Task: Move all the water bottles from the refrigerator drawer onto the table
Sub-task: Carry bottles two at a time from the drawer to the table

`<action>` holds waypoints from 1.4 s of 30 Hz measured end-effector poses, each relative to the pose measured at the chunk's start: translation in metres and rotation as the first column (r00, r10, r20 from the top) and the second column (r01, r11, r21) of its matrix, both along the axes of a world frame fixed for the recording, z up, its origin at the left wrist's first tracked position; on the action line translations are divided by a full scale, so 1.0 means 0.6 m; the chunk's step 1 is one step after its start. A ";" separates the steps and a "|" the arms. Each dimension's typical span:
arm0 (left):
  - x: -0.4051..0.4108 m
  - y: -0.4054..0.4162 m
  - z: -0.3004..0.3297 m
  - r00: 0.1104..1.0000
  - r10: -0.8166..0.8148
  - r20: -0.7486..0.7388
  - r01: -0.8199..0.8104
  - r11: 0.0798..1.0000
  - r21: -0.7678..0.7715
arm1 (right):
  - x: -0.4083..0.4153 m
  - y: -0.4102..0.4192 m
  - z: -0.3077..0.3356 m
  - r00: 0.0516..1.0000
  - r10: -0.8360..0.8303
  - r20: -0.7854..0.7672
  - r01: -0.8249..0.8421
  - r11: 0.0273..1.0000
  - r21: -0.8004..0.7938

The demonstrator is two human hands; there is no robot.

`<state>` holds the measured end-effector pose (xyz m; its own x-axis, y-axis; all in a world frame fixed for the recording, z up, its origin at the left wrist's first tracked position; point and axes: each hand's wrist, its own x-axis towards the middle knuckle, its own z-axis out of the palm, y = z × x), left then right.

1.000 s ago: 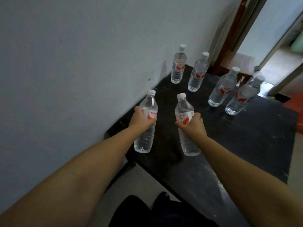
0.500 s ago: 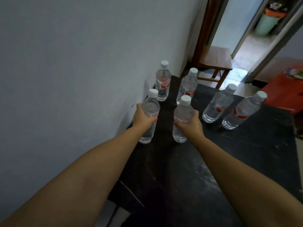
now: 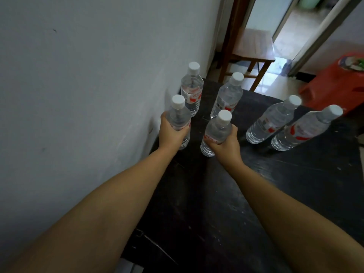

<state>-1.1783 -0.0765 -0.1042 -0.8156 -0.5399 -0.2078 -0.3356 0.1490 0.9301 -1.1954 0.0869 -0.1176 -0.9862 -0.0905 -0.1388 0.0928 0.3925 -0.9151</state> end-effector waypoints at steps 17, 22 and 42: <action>0.034 0.002 -0.026 0.994 -0.044 0.096 0.048 0.998 -0.046 | 0.024 0.045 -0.017 0.983 0.051 0.178 -0.068 0.994 0.090; 0.066 0.021 -0.038 0.985 -0.027 0.172 0.048 0.992 -0.115 | 0.049 0.084 -0.010 0.974 0.043 0.222 -0.095 0.969 0.228; 0.416 0.142 -0.050 0.701 0.036 0.712 0.385 0.822 -0.420 | 0.261 0.071 -0.017 0.489 0.714 0.501 -0.750 0.052 0.659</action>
<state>-0.9288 0.0085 -0.1344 -0.6548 -0.5910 -0.4711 -0.7363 0.6393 0.2216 -1.0385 0.1295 -0.1278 -0.4763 -0.6121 -0.6312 -0.6558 0.7255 -0.2087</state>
